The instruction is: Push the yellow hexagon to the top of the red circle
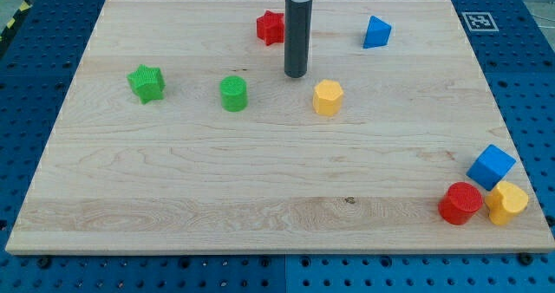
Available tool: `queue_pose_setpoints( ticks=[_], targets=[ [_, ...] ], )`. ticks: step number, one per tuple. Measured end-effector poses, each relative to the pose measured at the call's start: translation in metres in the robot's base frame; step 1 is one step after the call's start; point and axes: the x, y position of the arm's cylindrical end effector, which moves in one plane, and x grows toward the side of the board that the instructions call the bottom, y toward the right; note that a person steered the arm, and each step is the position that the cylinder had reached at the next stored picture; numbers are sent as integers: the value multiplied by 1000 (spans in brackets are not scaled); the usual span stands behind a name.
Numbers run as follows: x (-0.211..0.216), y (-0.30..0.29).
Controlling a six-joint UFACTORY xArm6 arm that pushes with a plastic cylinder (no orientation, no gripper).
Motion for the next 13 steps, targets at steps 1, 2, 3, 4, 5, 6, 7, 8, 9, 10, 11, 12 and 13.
queue_pose_setpoints(
  ticks=[1, 2, 3, 4, 5, 6, 7, 8, 9, 10, 11, 12, 13],
  targets=[
    [8, 0],
    [16, 10],
    [25, 38],
    [45, 63],
    [52, 64],
    [58, 57],
    [65, 38],
    [72, 39],
    [90, 58],
    [90, 59],
    [100, 23],
    [106, 14],
    [126, 27]
  ],
)
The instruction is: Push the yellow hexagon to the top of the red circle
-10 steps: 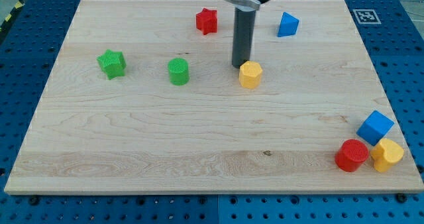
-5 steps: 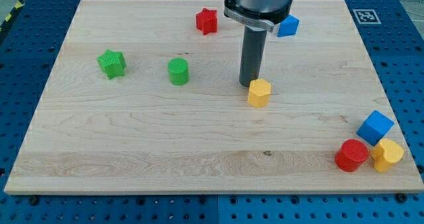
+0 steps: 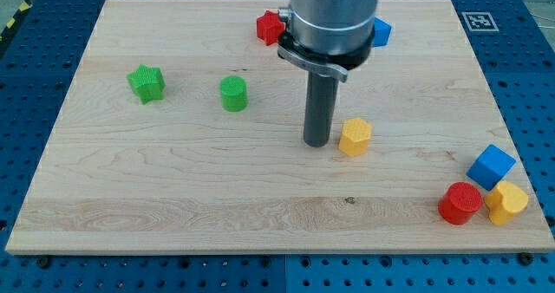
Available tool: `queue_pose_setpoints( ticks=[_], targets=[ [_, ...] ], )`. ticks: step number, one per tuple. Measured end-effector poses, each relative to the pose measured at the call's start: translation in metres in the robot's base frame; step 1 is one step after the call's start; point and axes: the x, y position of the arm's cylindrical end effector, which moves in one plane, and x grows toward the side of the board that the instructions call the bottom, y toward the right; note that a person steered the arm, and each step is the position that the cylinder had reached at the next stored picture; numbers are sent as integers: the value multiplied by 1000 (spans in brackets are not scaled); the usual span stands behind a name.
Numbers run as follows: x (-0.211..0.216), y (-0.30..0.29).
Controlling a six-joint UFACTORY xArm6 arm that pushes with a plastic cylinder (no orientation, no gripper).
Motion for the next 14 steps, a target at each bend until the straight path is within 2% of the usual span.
queue_pose_setpoints(
  ticks=[3, 7, 9, 11, 13, 14],
  targets=[
    [11, 1],
    [-22, 2],
    [-19, 61],
    [-4, 39],
    [4, 87],
    [10, 88]
  ],
)
